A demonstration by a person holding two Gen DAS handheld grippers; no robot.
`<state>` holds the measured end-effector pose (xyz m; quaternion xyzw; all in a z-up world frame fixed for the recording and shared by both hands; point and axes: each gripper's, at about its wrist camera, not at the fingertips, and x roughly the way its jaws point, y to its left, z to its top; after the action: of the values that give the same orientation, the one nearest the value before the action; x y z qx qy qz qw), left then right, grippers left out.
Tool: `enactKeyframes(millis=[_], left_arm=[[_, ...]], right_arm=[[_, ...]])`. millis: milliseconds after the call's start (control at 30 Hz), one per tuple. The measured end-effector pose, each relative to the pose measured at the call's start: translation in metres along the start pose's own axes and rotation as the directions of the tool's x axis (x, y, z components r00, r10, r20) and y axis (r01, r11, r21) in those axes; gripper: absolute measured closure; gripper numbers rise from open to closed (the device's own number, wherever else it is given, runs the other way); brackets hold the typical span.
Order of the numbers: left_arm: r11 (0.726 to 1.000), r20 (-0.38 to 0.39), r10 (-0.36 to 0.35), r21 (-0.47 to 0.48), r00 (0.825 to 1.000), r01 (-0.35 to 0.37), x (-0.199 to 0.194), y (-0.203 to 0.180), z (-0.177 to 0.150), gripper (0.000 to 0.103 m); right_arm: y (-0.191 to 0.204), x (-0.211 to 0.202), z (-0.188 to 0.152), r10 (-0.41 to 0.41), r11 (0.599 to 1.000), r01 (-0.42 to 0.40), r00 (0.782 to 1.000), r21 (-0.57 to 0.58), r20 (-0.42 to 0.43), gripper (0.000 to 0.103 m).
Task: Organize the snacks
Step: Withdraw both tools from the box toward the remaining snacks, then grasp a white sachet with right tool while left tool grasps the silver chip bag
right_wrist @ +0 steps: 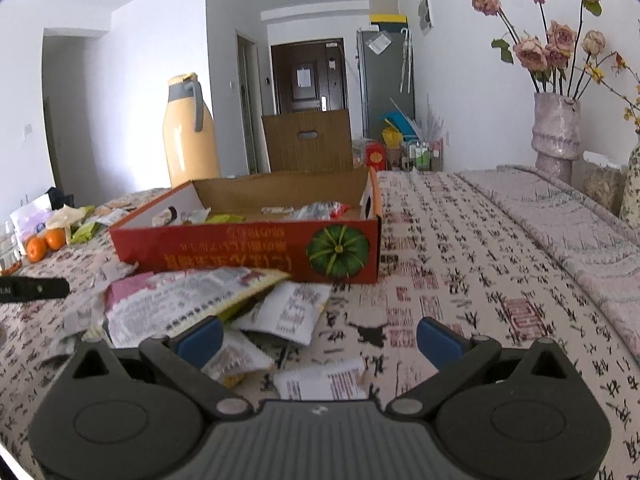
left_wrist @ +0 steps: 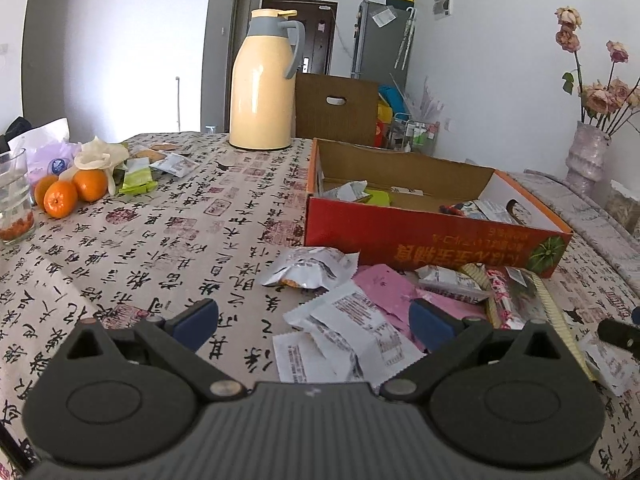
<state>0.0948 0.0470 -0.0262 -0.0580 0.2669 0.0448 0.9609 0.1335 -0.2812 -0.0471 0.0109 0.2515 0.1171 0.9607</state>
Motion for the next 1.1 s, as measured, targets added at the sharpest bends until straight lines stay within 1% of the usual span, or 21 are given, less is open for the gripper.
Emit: enactKeyframes(millis=[167,267,300,367,433,500,600,667,800,900,933,1100], left_arm=[[1.0,-0.005,0.002,0.002,1.0,-0.002,0.0,-0.002,-0.001,0.0],[1.0,-0.009,0.006,0.006,1.0,-0.006,0.0,-0.003,-0.001,0.0],[1.0,-0.011,0.008,0.008,1.0,-0.008,0.001,-0.004,0.0,0.0],[1.0,-0.015,0.01,0.009,1.0,-0.01,0.002,-0.005,-0.001,0.0],[1.0,-0.019,0.01,0.011,1.0,-0.01,0.003,-0.006,-0.001,0.0],[1.0,-0.022,0.009,0.011,1.0,-0.009,0.003,-0.006,-0.001,0.0],[1.0,-0.027,0.005,0.01,1.0,-0.005,0.003,-0.005,-0.002,0.0],[1.0,-0.03,0.002,0.01,1.0,-0.002,0.003,-0.005,-0.003,0.0],[1.0,-0.037,0.0,0.007,0.999,0.0,0.003,-0.004,-0.004,0.0],[1.0,-0.04,-0.002,0.005,0.999,0.002,0.003,-0.004,-0.004,0.0],[1.0,-0.04,-0.003,0.005,0.999,0.003,0.002,-0.004,-0.004,0.0],[1.0,-0.036,-0.004,0.007,0.999,0.004,-0.001,-0.004,-0.004,0.0]], right_arm=[[-0.003,0.005,-0.008,-0.02,1.0,0.019,0.999,-0.011,-0.05,0.0],[-0.003,0.007,-0.014,-0.024,0.999,0.022,0.997,-0.028,-0.08,0.003],[-0.004,0.009,-0.016,-0.026,0.999,0.024,0.995,-0.028,-0.091,0.005],[-0.005,0.013,-0.021,-0.032,0.999,0.03,0.993,-0.02,-0.117,0.007],[-0.005,0.017,-0.024,-0.032,0.999,0.029,0.991,-0.02,-0.132,0.013],[-0.003,0.02,-0.025,-0.032,0.999,0.028,0.99,-0.028,-0.137,0.015],[0.002,0.025,-0.025,-0.053,0.998,0.046,0.989,-0.052,-0.137,0.016],[0.003,0.026,-0.024,-0.053,0.998,0.046,0.989,-0.052,-0.135,0.019],[0.005,0.023,-0.024,-0.041,0.998,0.034,0.991,-0.059,-0.127,0.032],[0.007,0.021,-0.024,-0.015,0.998,0.007,0.992,-0.067,-0.122,0.052],[0.007,0.02,-0.023,-0.014,0.998,0.006,0.992,-0.066,-0.122,0.055],[0.007,0.018,-0.023,-0.007,0.999,0.001,0.993,-0.05,-0.116,0.06]])
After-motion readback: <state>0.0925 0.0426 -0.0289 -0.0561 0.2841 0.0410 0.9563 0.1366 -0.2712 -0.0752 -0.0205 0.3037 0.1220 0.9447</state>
